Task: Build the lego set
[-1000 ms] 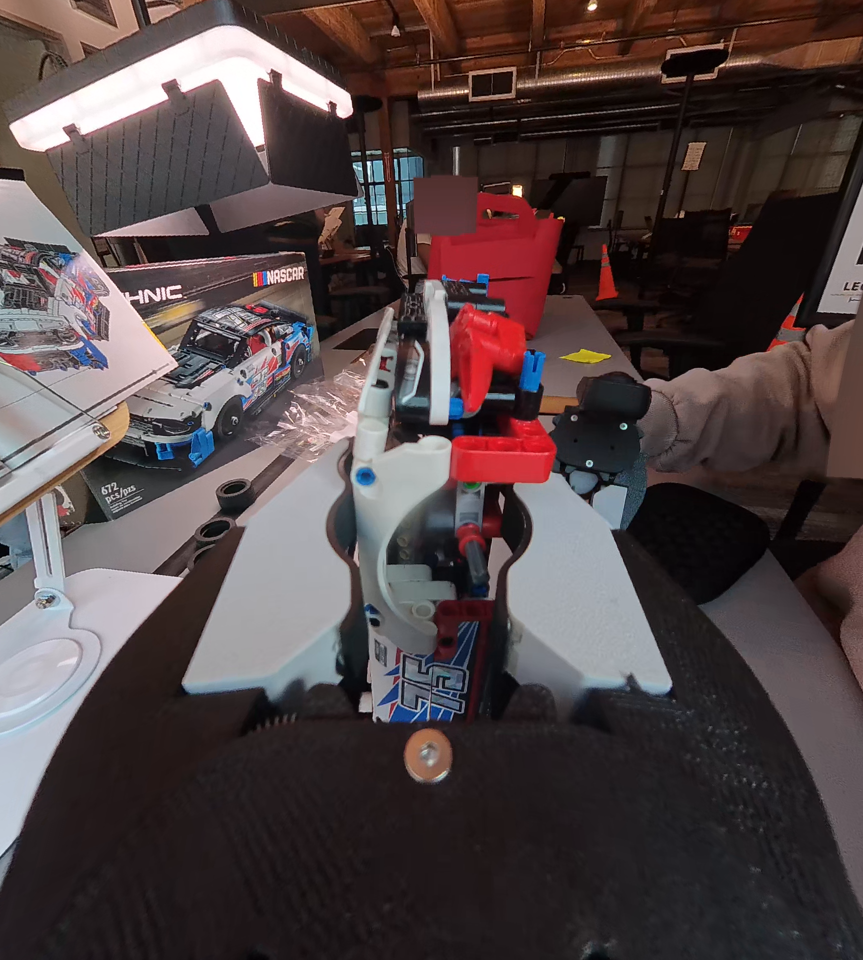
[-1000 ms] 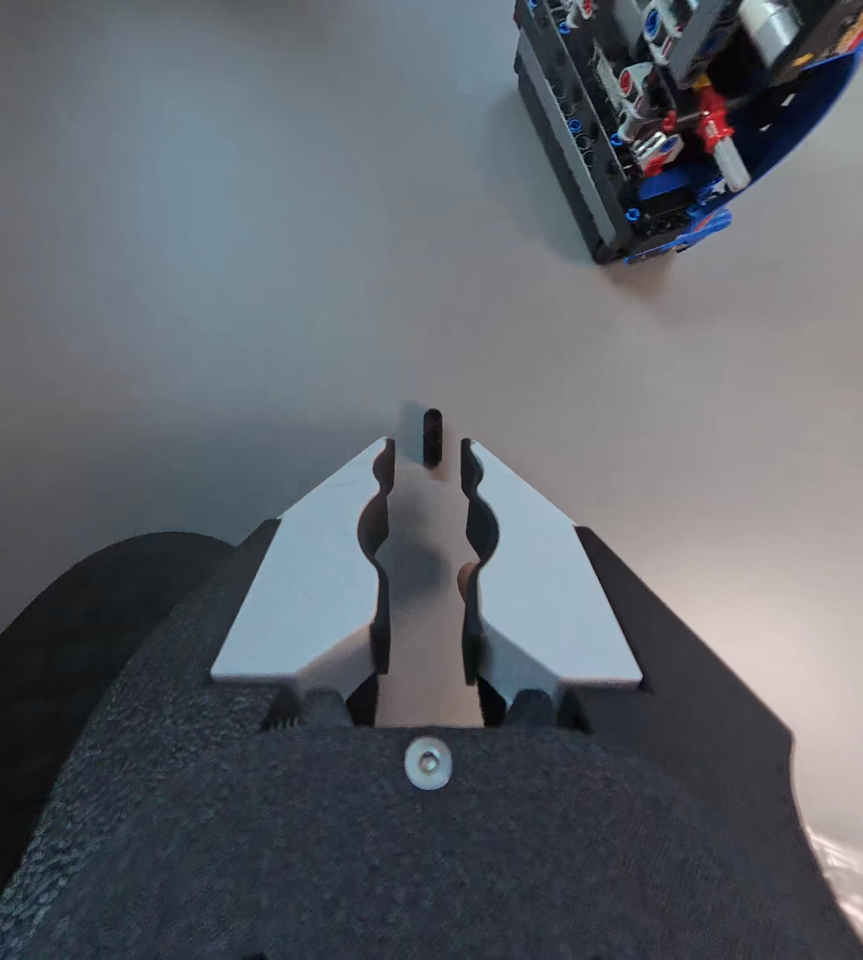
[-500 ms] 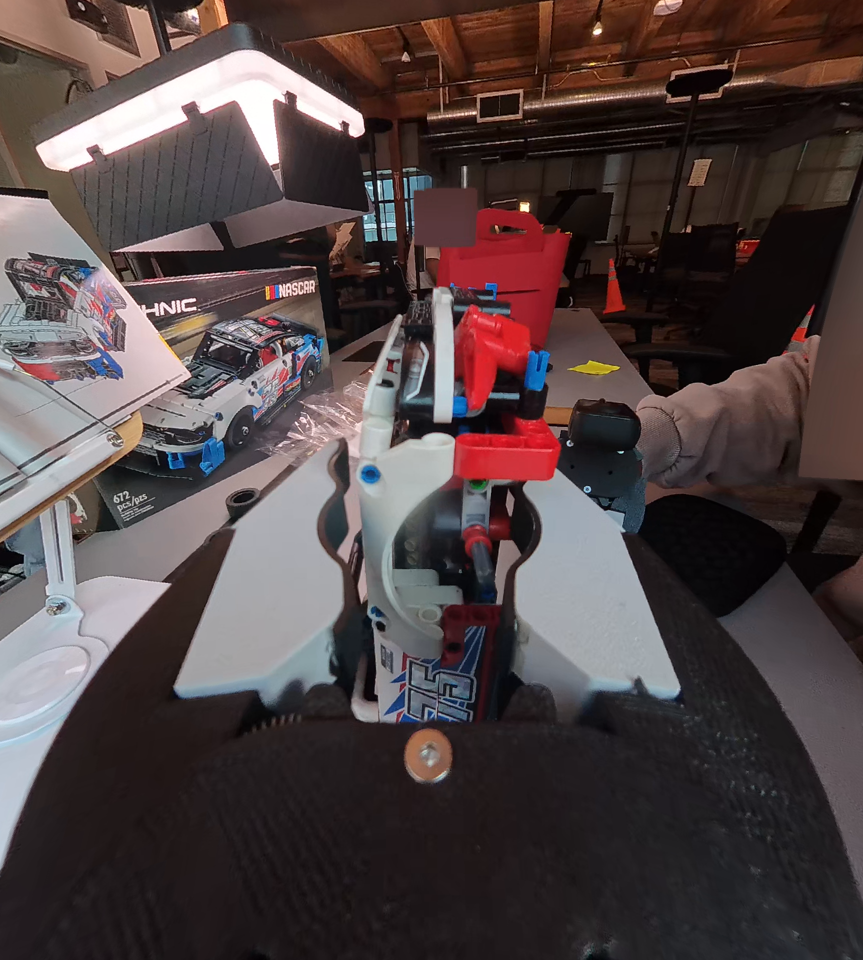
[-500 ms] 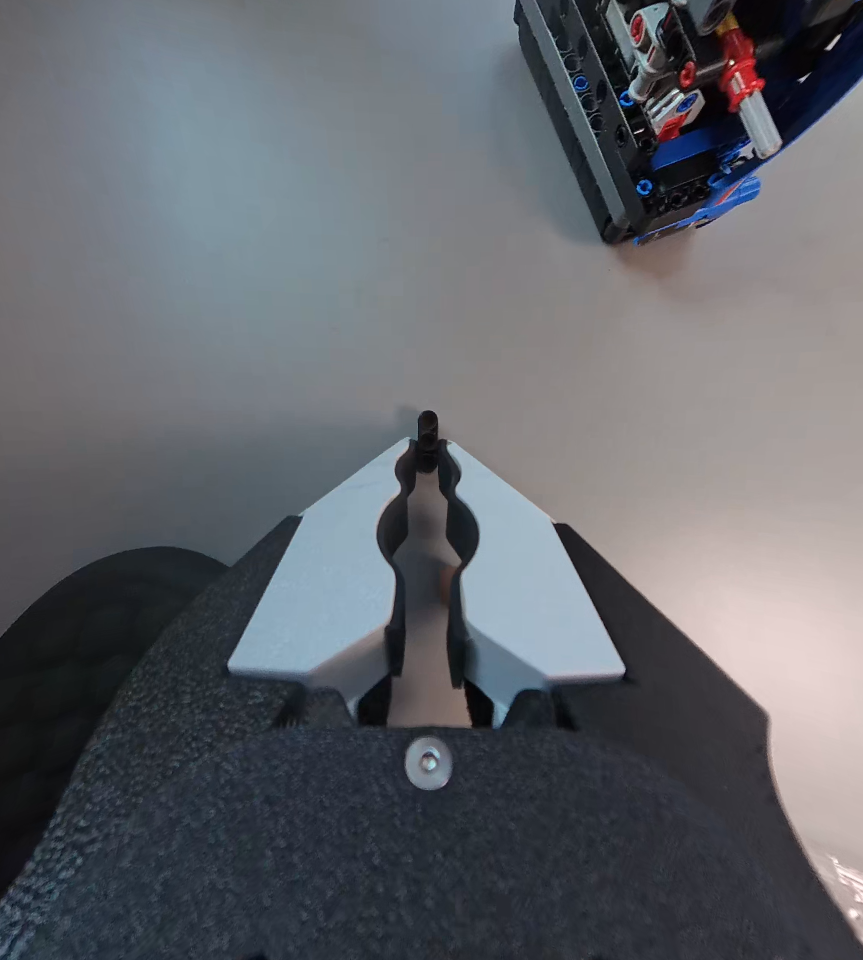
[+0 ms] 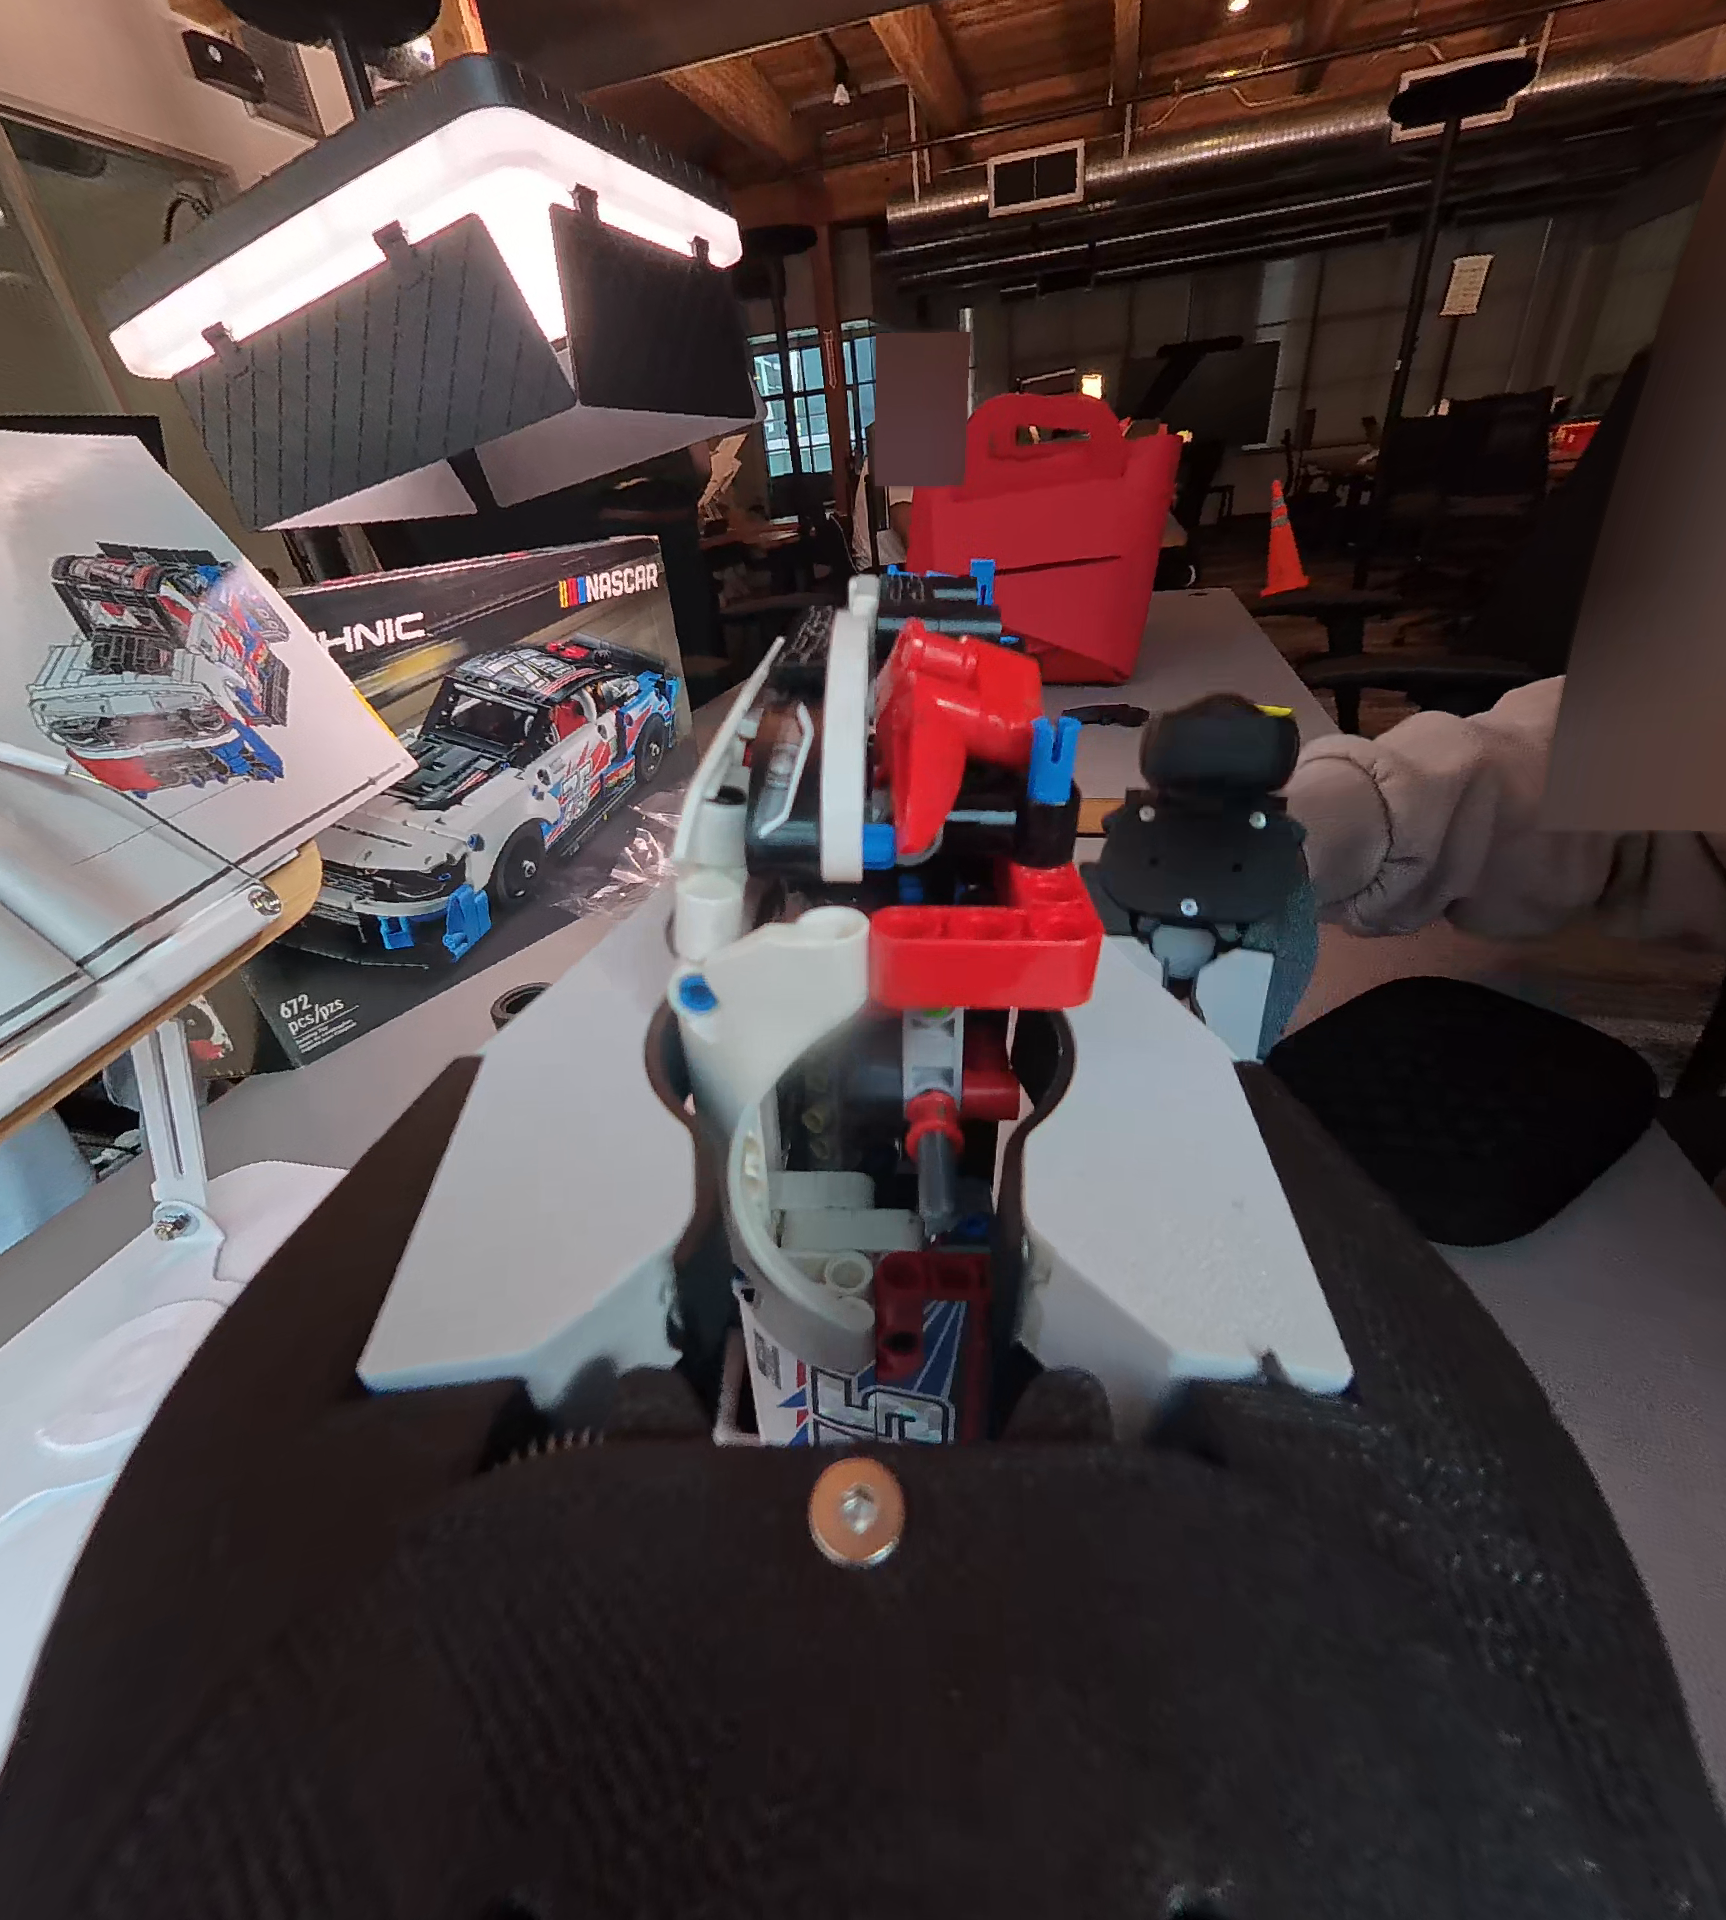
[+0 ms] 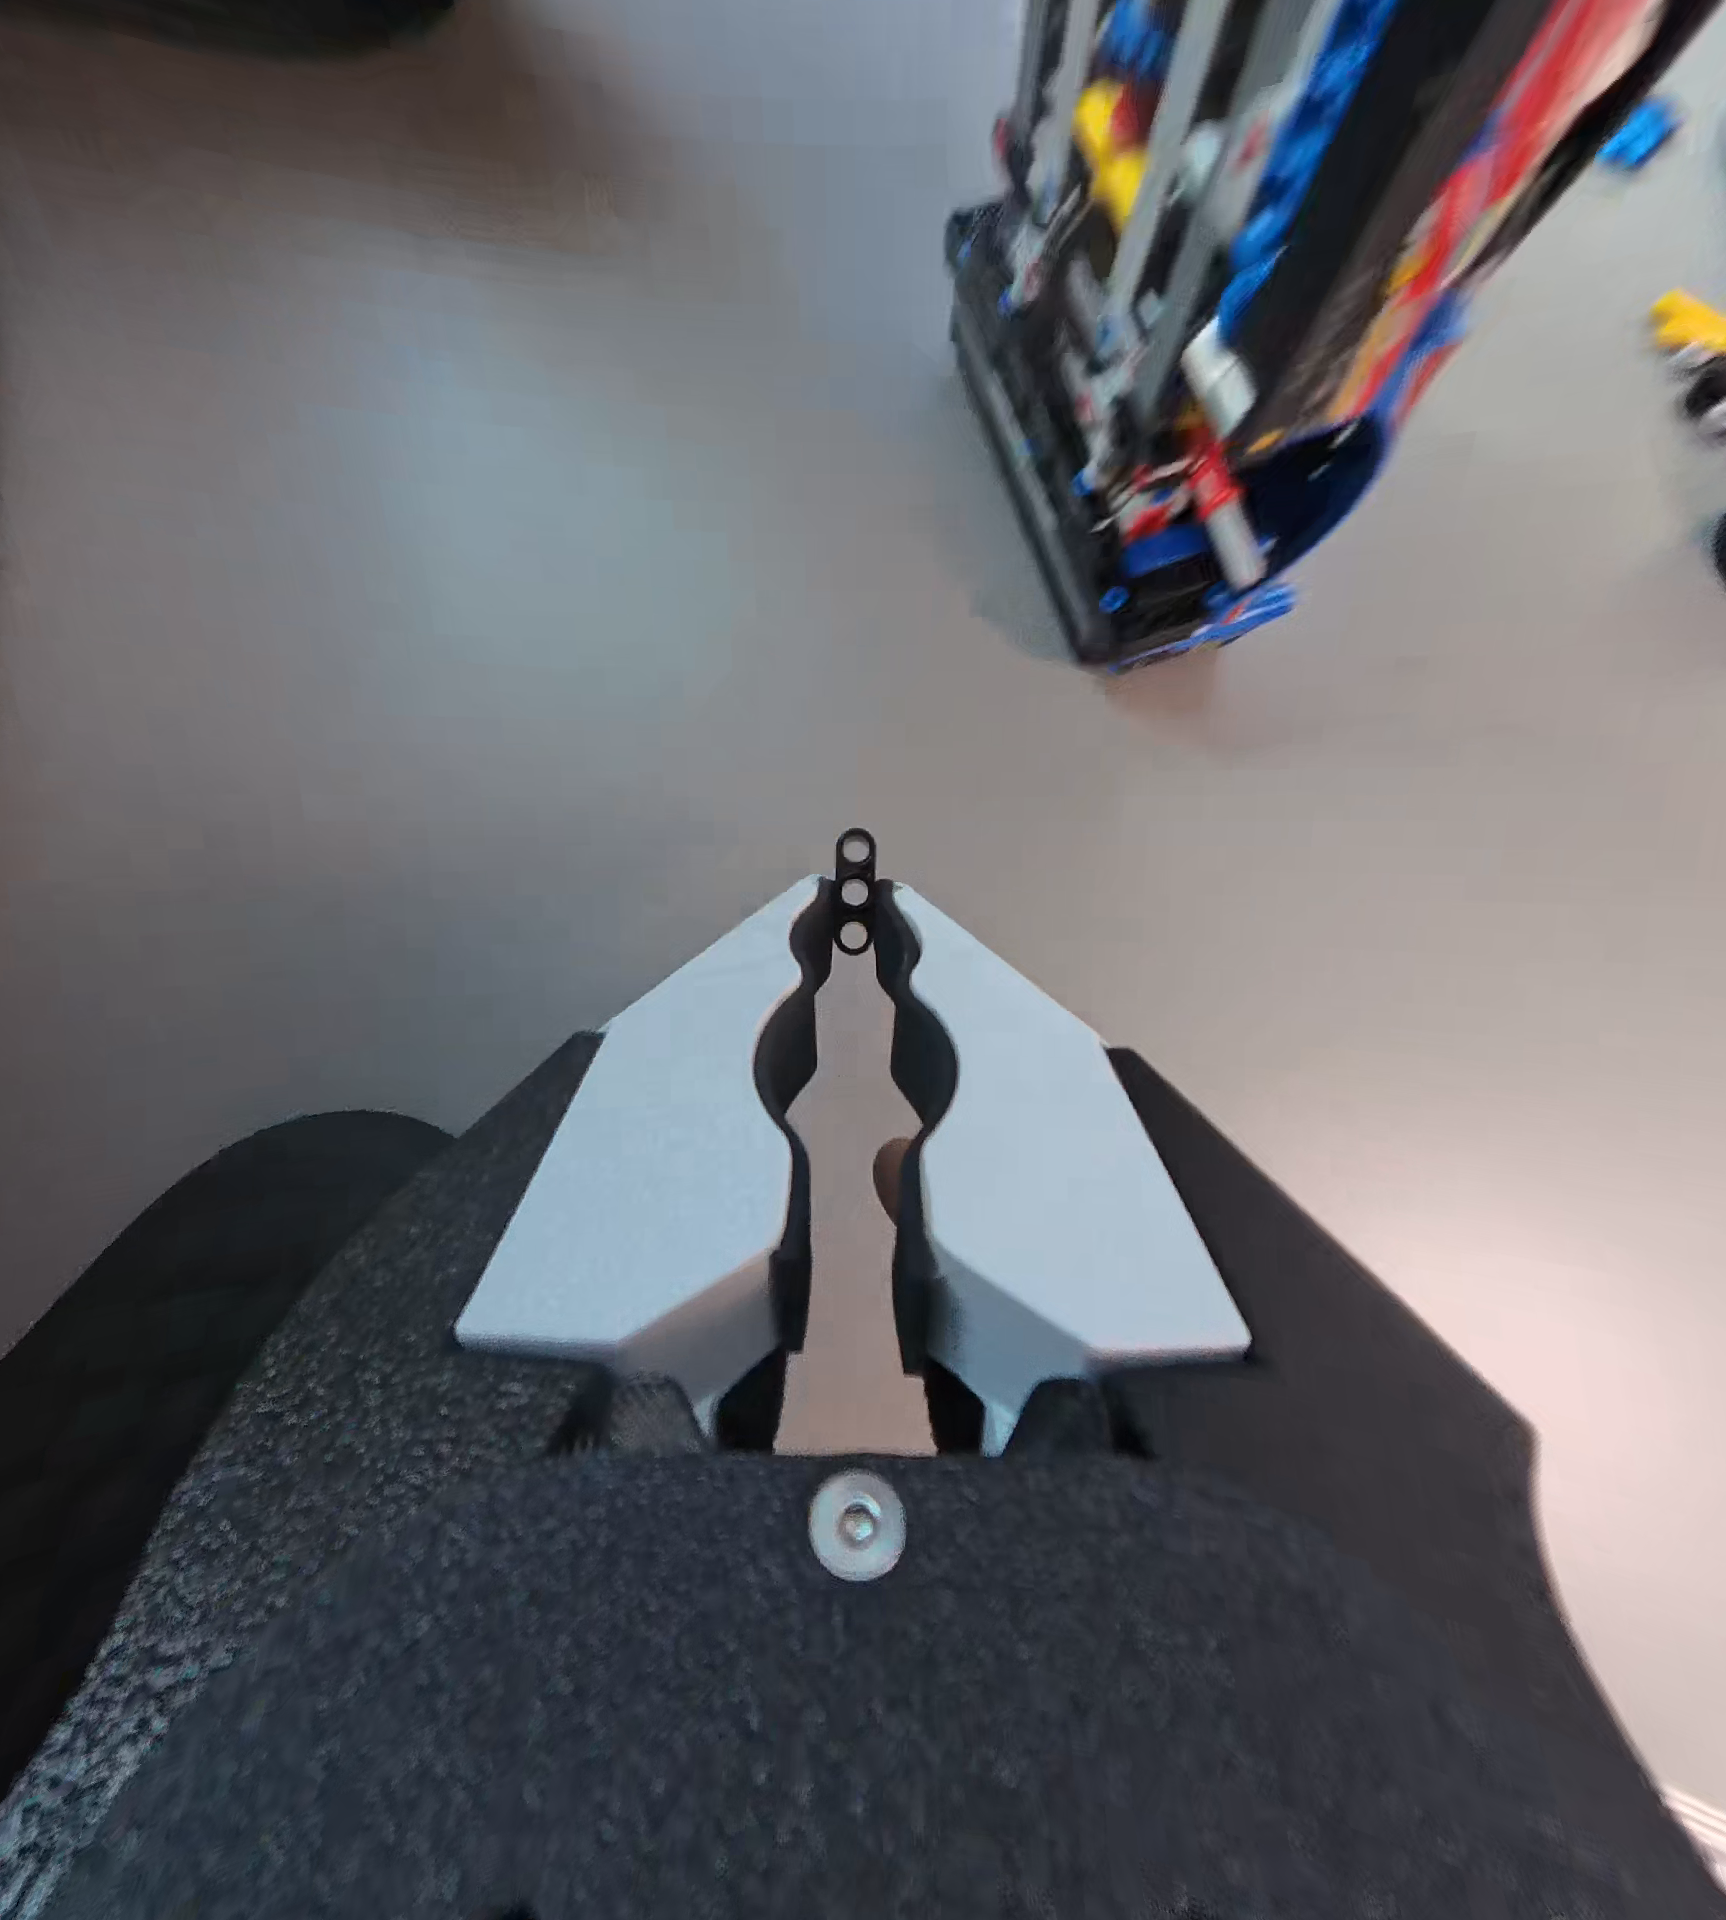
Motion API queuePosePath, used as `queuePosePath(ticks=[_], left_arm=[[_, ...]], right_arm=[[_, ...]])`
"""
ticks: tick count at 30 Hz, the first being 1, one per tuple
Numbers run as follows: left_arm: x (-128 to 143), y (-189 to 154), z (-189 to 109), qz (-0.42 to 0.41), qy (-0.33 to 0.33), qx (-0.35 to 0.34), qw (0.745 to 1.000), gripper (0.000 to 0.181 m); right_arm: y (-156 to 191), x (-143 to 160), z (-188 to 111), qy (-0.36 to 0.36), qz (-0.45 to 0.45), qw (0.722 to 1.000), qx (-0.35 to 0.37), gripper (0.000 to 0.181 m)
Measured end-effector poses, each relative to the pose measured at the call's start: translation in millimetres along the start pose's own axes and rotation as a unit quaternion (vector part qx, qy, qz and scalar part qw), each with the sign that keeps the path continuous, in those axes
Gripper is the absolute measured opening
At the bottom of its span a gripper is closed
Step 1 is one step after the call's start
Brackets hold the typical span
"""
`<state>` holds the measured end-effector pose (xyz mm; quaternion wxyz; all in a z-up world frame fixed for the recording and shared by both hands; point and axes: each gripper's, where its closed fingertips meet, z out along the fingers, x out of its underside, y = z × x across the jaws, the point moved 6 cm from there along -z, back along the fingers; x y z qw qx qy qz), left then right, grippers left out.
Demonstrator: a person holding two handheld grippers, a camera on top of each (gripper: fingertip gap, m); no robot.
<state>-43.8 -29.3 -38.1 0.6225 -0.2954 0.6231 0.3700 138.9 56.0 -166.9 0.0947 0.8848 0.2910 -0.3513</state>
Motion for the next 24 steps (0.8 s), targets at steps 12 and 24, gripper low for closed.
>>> queuePosePath(ticks=[12, 24], left_arm=[[-1.1, -2.0, -2.5, -0.034, 0.014, 0.028, 0.999, 0.056], [-1.5, -5.7, -6.5, -0.020, 0.018, 0.044, 0.999, 0.056]], right_arm=[[-26.0, -187.3, -131.4, -0.088, -0.146, 0.983, 0.069, 0.004], [-35.3, -216.0, -106.2, 0.004, -0.158, 0.986, 0.043, 0.004]])
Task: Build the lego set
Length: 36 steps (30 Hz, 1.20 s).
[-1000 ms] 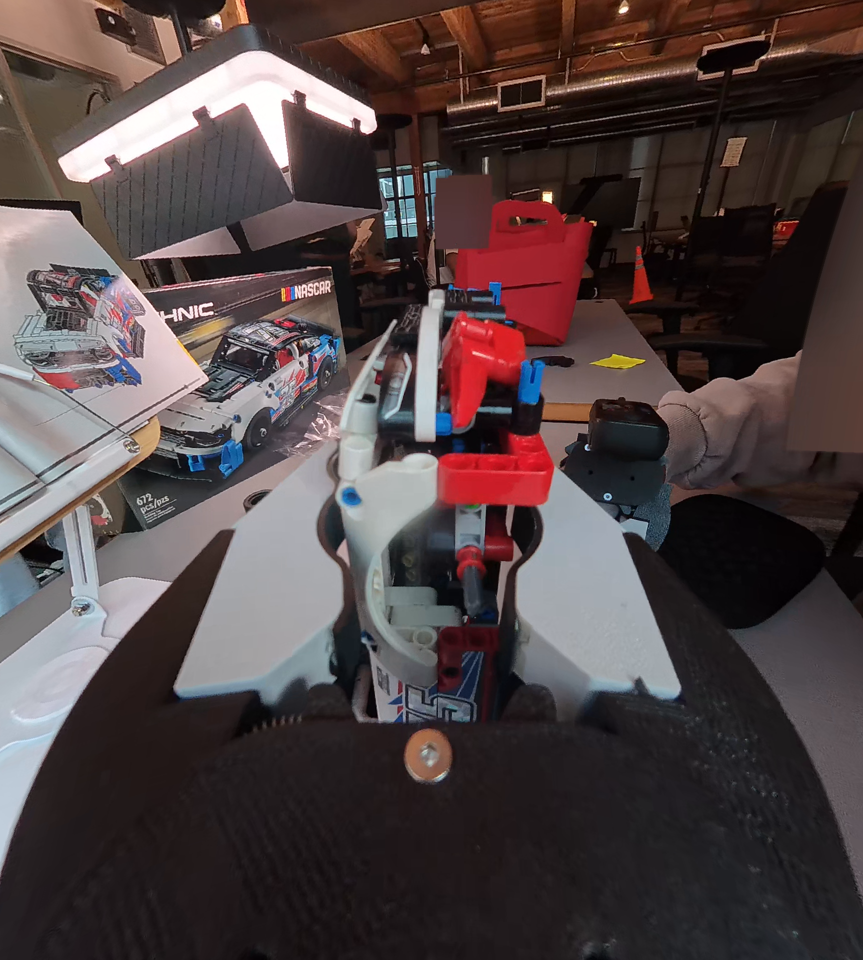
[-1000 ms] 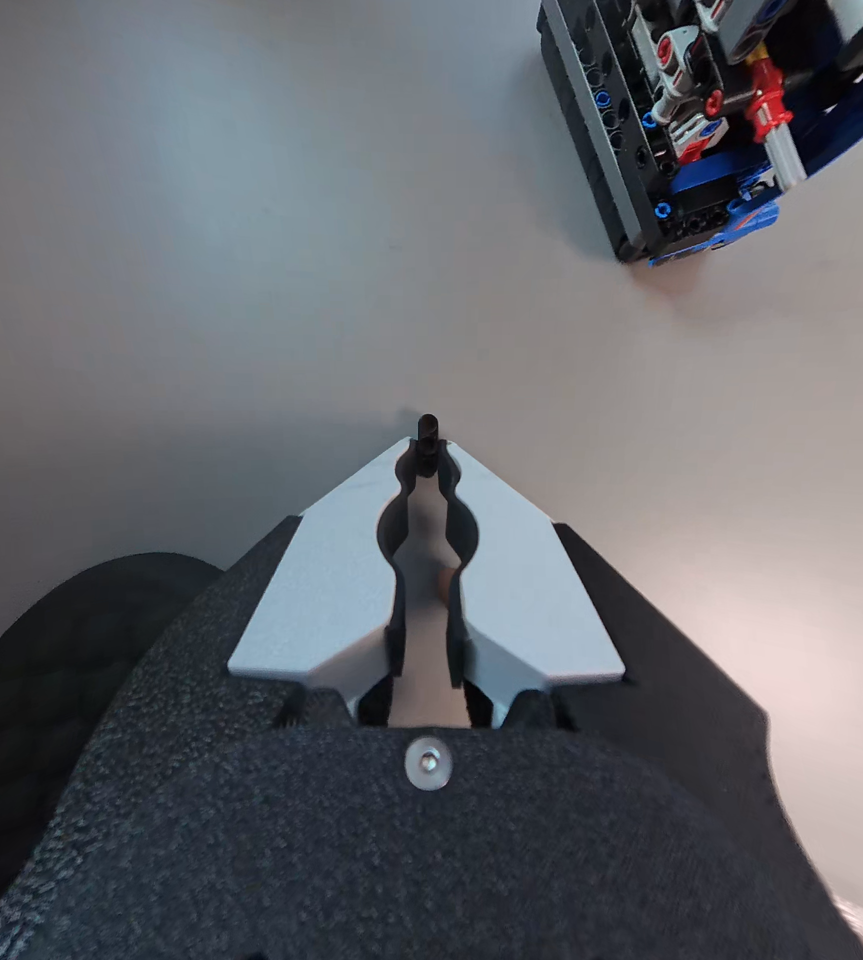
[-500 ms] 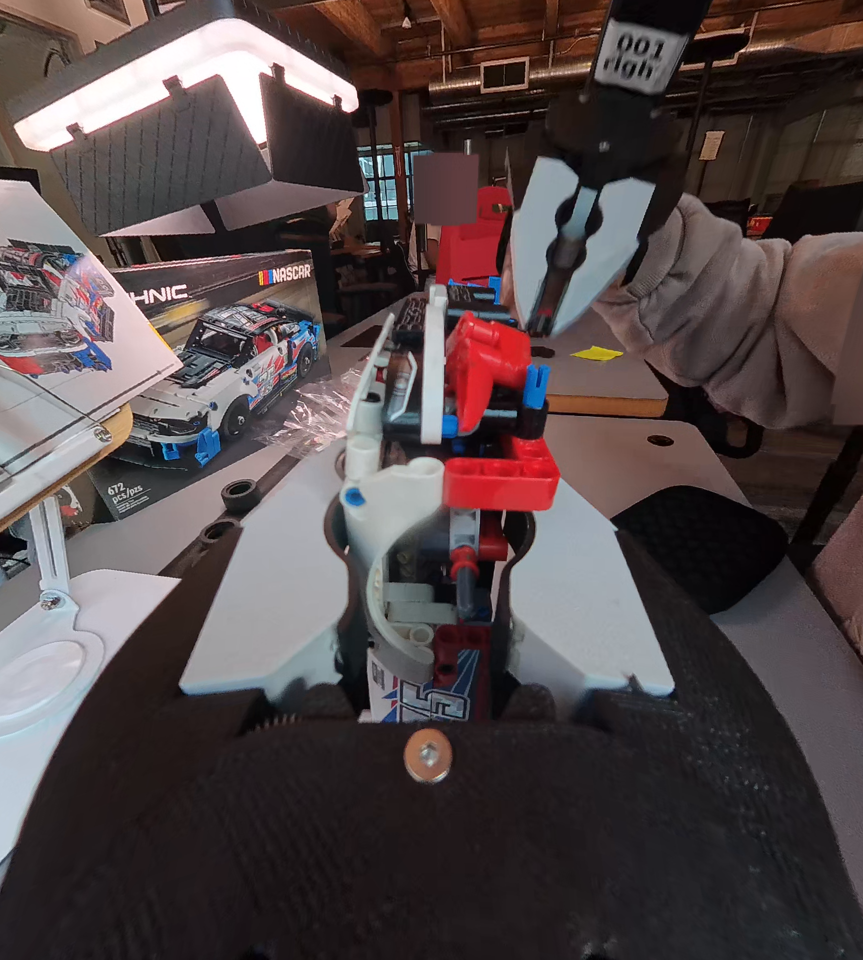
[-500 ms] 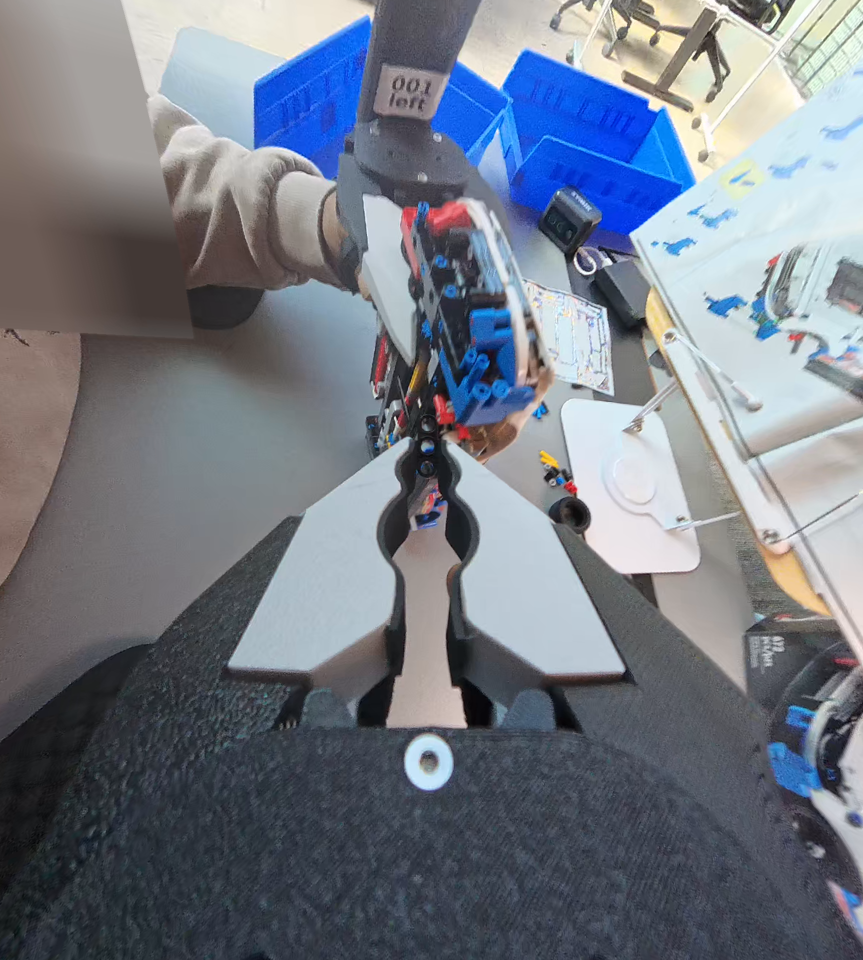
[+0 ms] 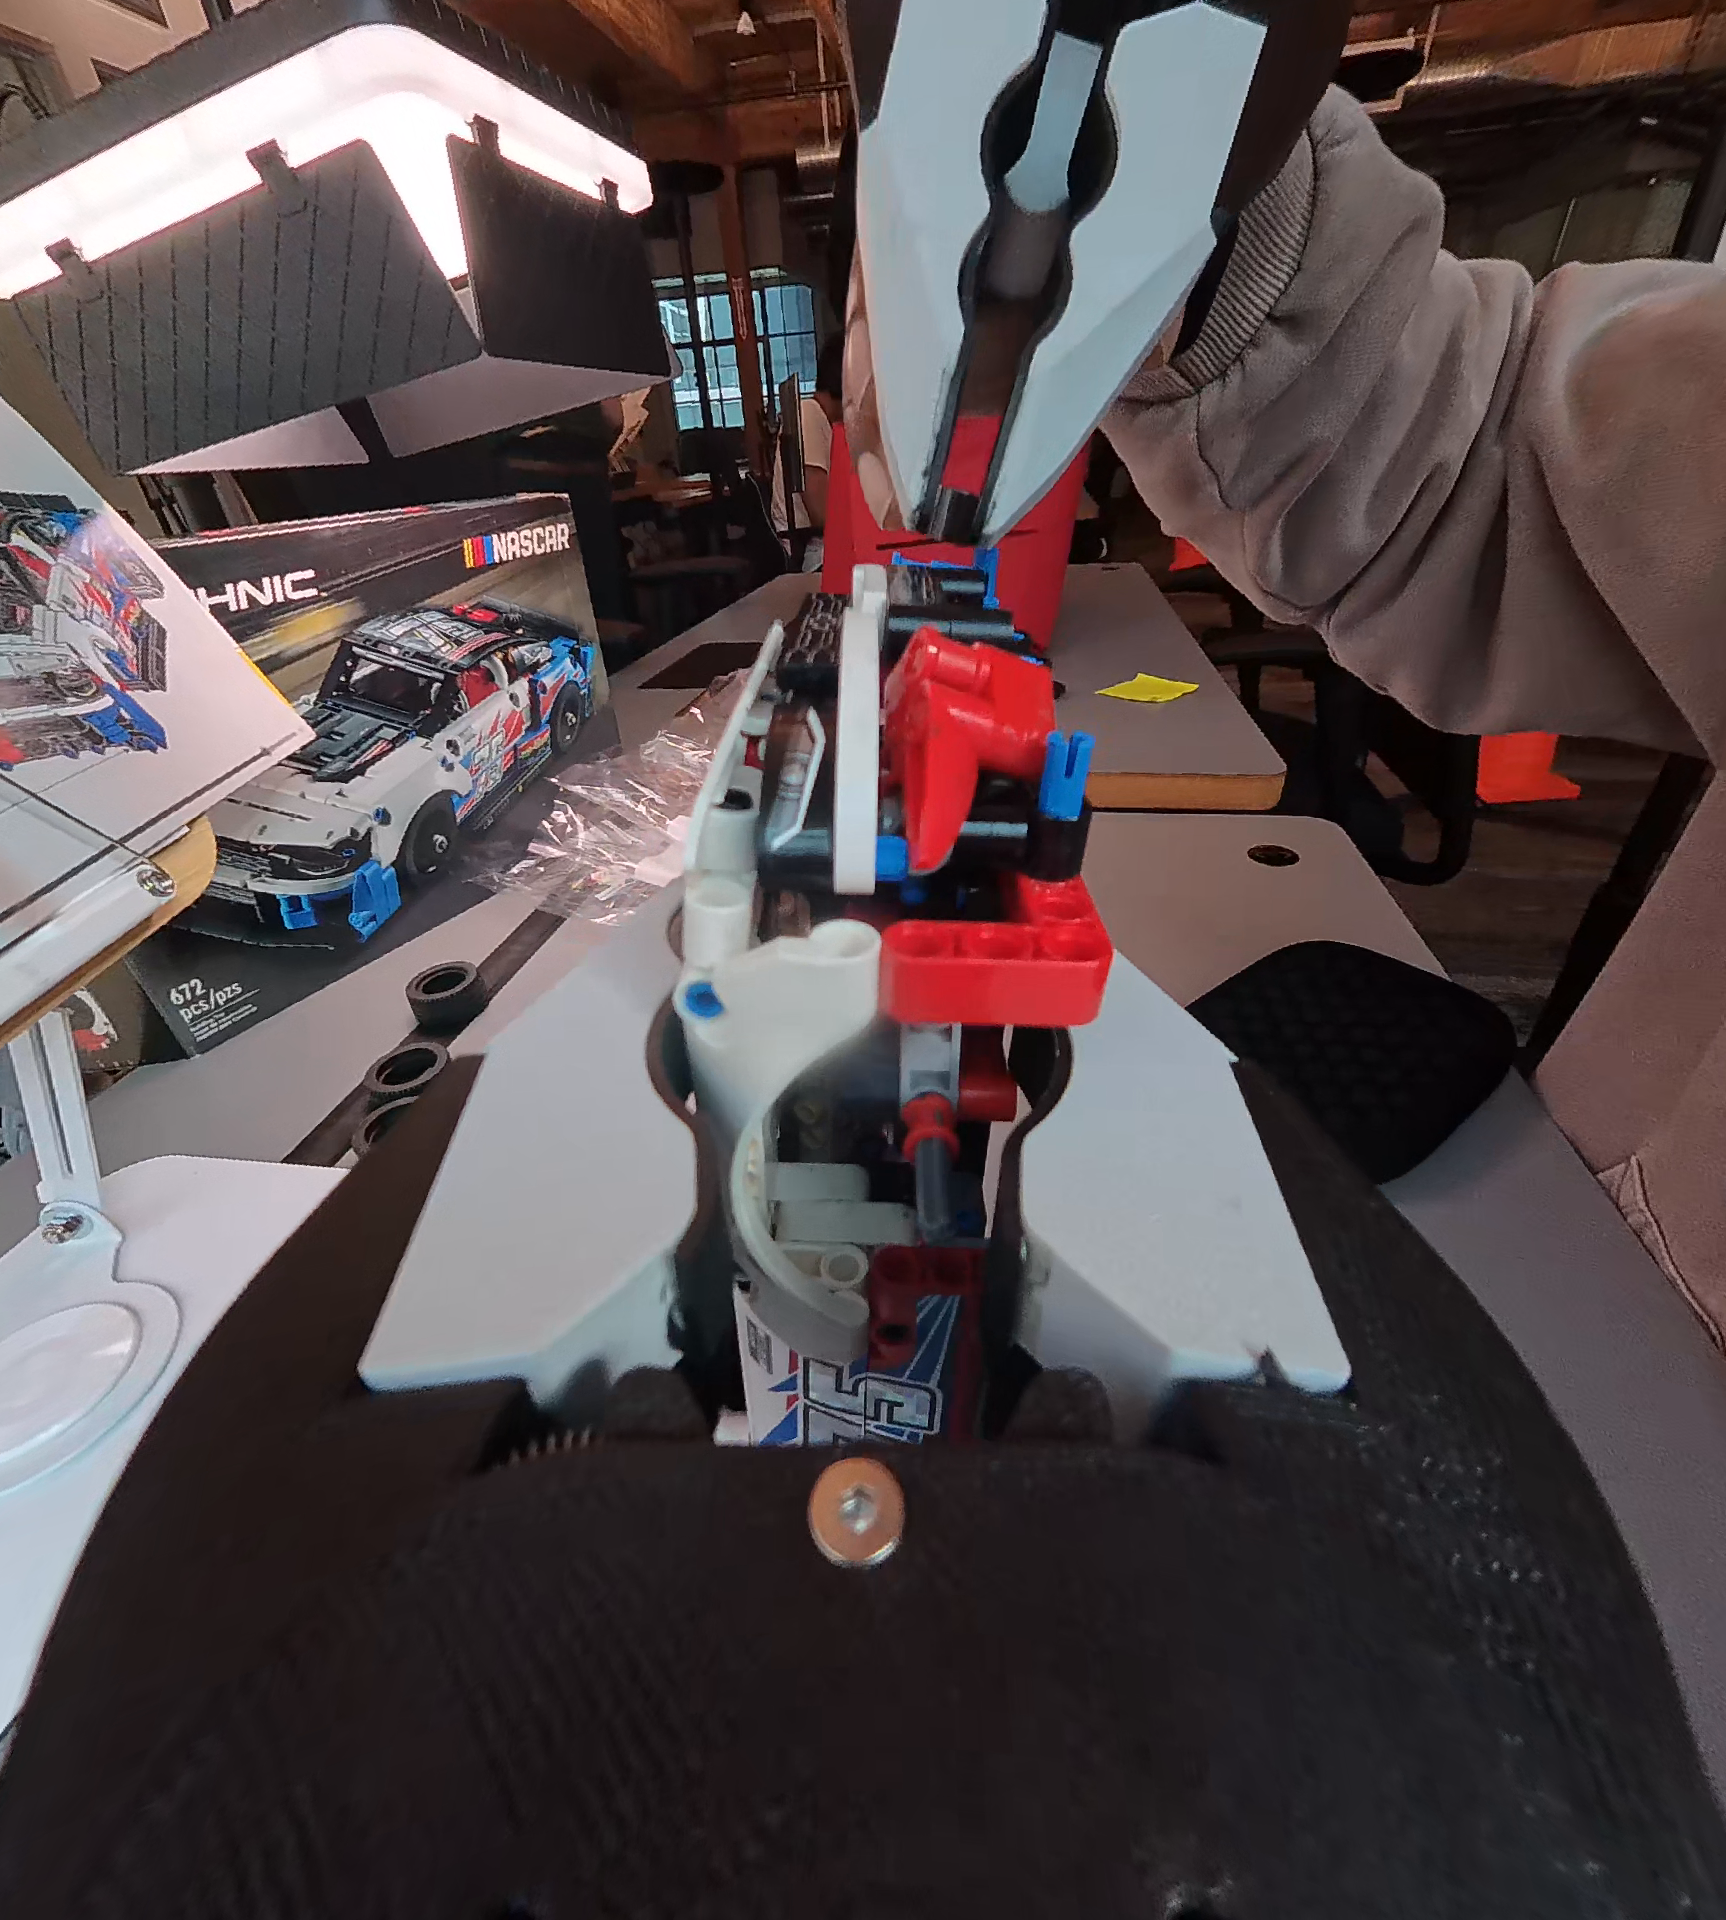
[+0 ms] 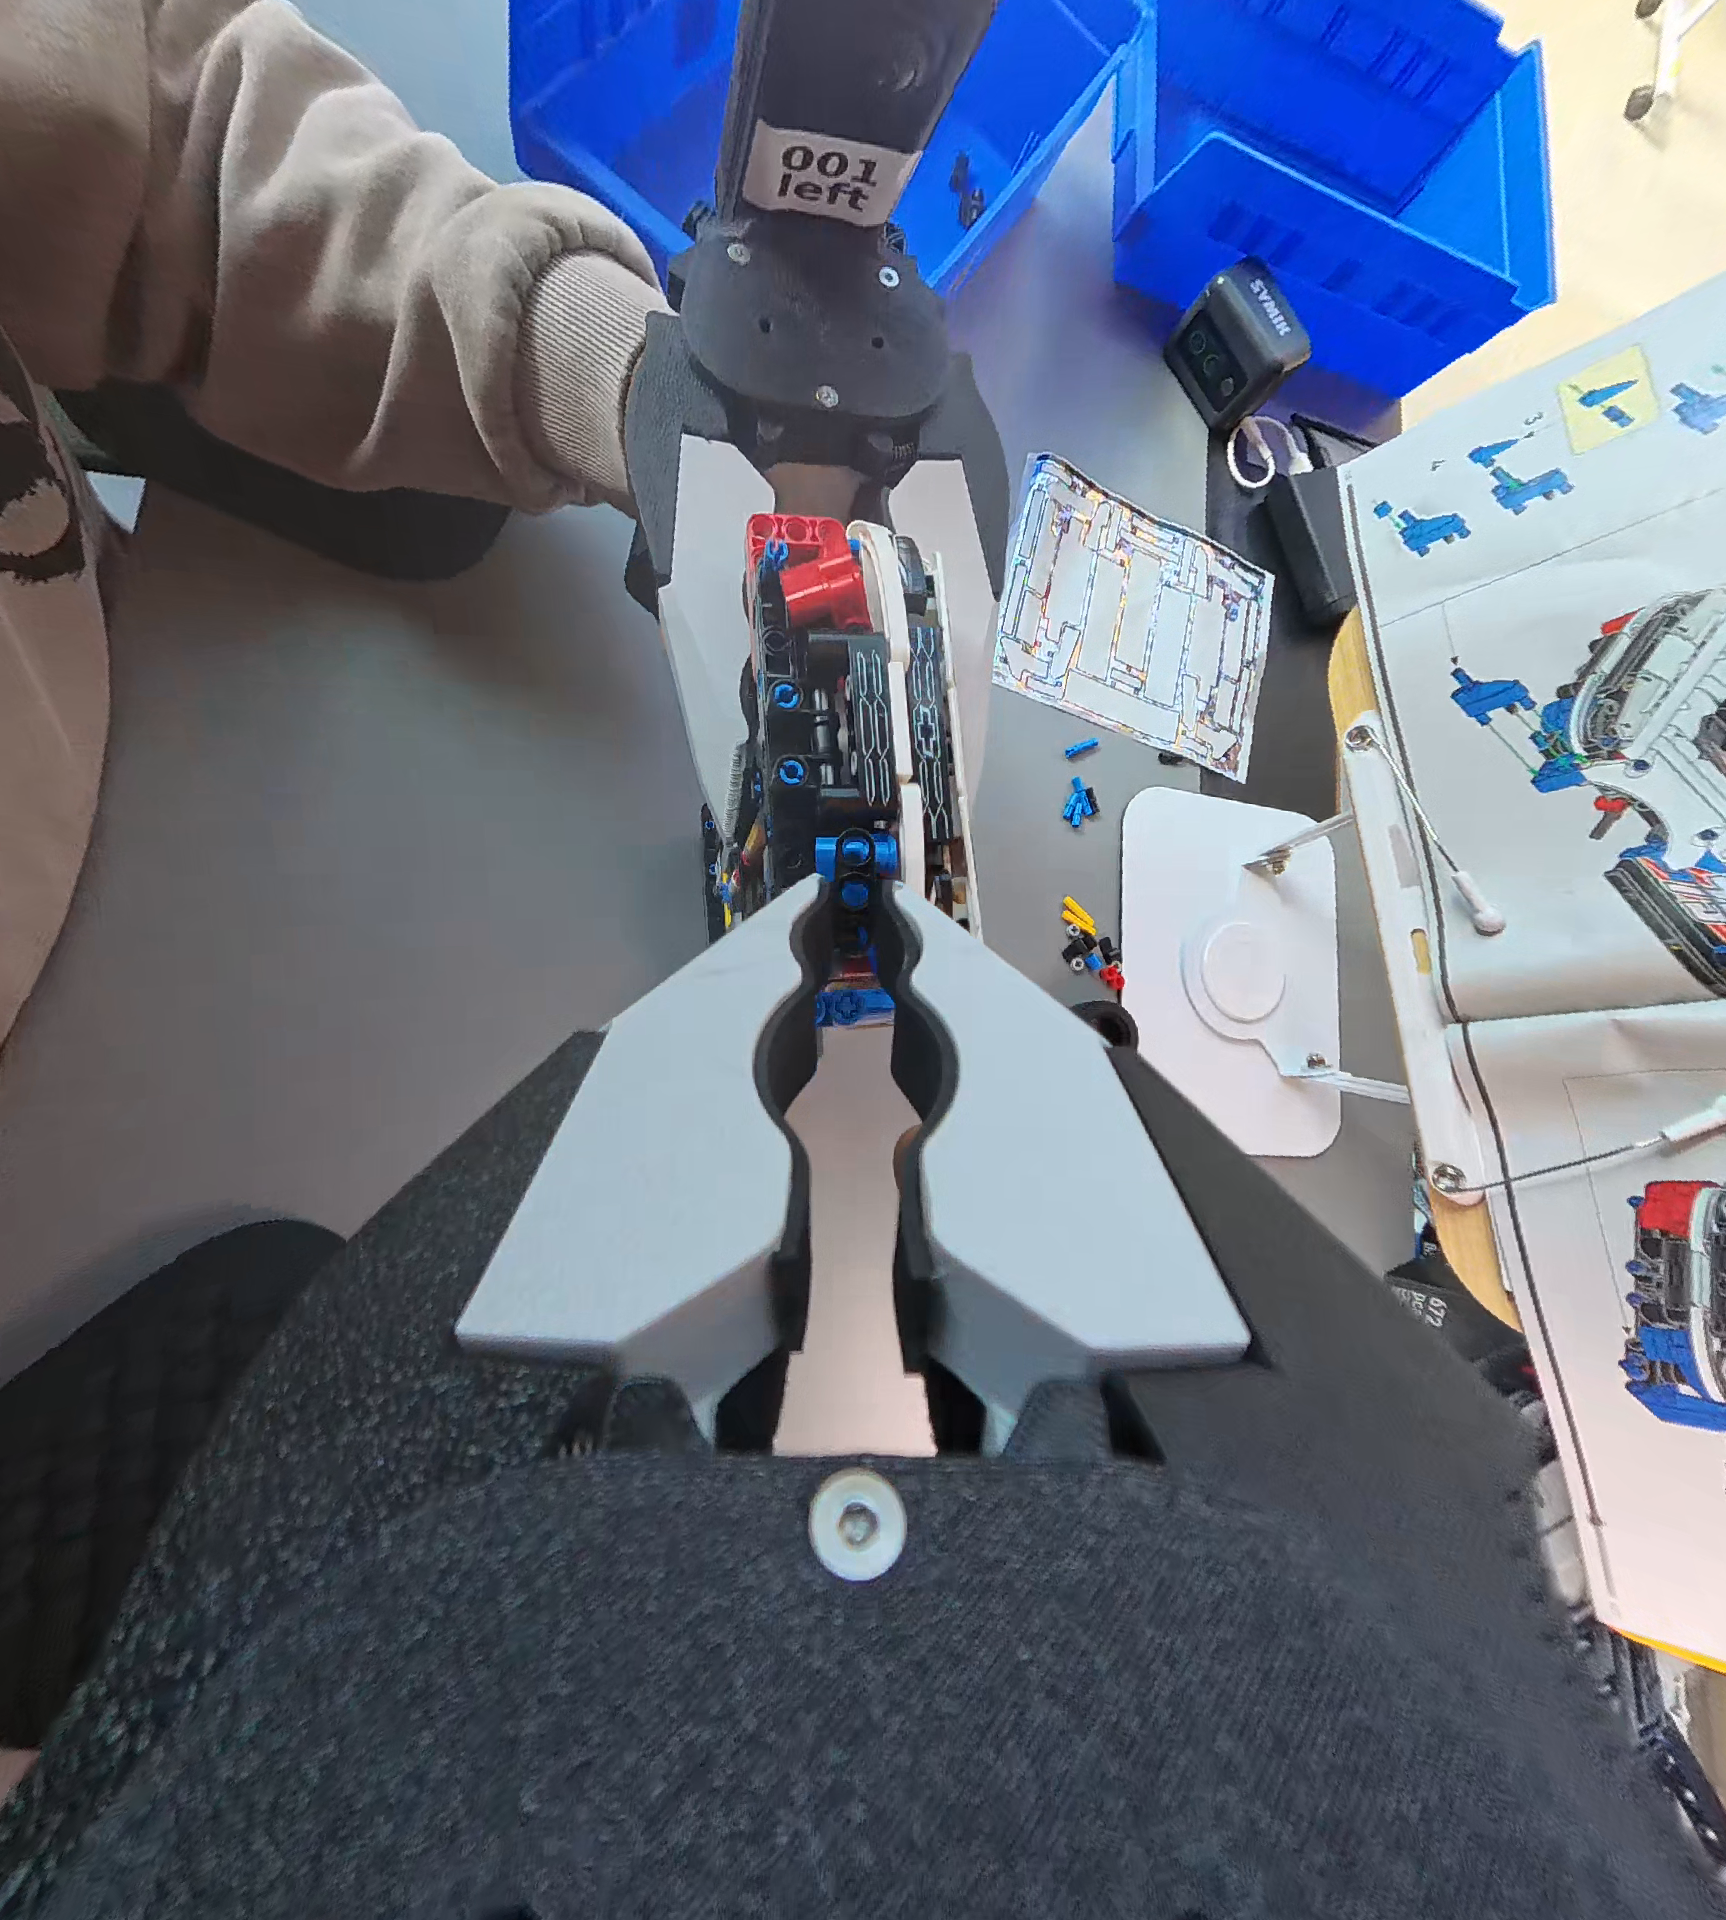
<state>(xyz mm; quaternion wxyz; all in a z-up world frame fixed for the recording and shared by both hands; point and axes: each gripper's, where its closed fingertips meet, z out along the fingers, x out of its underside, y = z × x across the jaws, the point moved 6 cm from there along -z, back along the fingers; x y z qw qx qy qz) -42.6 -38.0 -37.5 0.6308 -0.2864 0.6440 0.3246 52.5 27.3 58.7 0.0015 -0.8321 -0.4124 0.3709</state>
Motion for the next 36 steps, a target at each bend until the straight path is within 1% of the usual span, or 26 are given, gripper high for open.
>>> queuePosePath(ticks=[13, 20, 24, 28, 31, 36], left_arm=[[0.1, 1.1, -0.2, -0.005, -0.018, 0.003, 1.000, 0.058], [0.2, 1.5, -0.5, -0.009, -0.022, 0.009, 1.000, 0.058], [0.3, 0.1, -2.3, -0.009, -0.027, 0.025, 0.999, 0.057], [0.3, -1.0, -5.5, -0.017, -0.040, 0.048, 0.998, 0.056], [0.1, -0.3, -5.0, -0.018, -0.035, 0.044, 0.998, 0.057], [0.0, 0.1, -4.4, -0.019, -0.035, 0.041, 0.998, 0.057]], right_arm=[[-4.4, -2.2, 5.9, 0.009, 0.002, 1.000, -0.020, 0.004], [-9.2, -6.3, -9.3, -0.010, 0.012, 1.000, -0.005, 0.004], [-6.0, -6.8, -13.9, -0.013, 0.022, 1.000, -0.018, 0.004], [4.7, -7.0, -12.5, 0.006, 0.033, 0.999, -0.042, 0.004], [10.1, -5.9, -9.1, 0.031, 0.033, 0.998, -0.050, 0.005], [7.3, -4.6, -3.9, 0.064, 0.040, 0.996, -0.054, 0.005]])
